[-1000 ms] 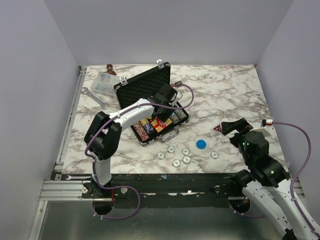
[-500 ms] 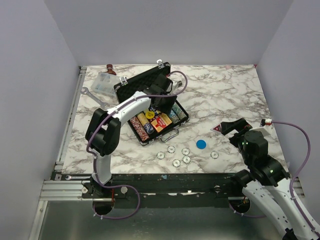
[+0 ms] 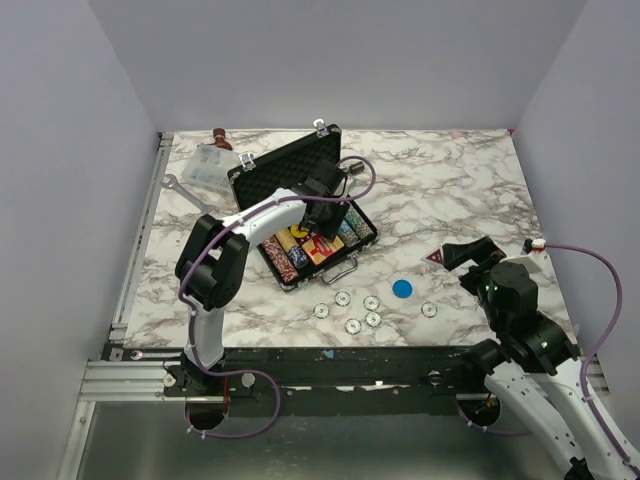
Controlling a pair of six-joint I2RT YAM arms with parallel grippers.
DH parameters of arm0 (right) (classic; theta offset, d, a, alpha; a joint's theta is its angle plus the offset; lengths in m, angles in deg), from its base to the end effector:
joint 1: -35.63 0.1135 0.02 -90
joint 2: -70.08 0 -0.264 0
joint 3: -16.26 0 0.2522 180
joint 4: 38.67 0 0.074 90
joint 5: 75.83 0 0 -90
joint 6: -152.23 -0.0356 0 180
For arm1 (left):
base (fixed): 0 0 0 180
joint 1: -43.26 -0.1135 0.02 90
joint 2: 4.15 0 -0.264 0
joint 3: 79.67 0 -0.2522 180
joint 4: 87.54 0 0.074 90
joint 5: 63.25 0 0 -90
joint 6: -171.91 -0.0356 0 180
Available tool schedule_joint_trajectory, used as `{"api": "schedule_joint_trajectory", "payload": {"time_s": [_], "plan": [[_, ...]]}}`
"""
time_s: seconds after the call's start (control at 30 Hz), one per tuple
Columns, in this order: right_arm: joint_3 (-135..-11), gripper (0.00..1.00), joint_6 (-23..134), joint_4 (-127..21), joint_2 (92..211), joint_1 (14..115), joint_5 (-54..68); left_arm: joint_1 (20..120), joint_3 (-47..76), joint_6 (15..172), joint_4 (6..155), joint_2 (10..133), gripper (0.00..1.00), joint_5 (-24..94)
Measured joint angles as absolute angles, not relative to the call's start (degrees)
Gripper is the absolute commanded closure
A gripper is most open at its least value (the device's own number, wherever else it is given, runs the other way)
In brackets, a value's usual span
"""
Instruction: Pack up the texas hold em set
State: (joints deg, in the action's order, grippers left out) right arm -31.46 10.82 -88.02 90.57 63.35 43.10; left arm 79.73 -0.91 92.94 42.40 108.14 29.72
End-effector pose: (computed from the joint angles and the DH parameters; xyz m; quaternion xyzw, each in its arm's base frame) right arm 0.0916 0.0287 0.2817 0.3014 0.7576 0.1846 0.5488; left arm 0.3371 -0.2515 0.2135 0.2195 0.9429 -0.1234 0.2181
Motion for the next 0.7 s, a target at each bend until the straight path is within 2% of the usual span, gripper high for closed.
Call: {"api": "schedule_joint_trajectory", "payload": {"time_s": [0.23,0.4,0.6,0.7], "plan": [[-31.35,0.0,10.82,-88.02,90.6,63.37,43.07,79.23,-1.72,90.3,42.36,108.14,0.49,37.39],[-31.35,0.0,10.79,-88.05,90.38,63.37,43.1,78.63,-1.99,90.6,42.38,108.17,0.38,39.16],[-31.35,0.0,10.79,-88.02,90.33,63.37,43.1,79.53,-2.1,91.78,38.8,108.14,0.23,33.58],[-31.35,0.0,10.79,-88.05,90.62,63.37,43.1,79.73,-2.84,92.15,36.94,108.14,0.23,32.78]]}}
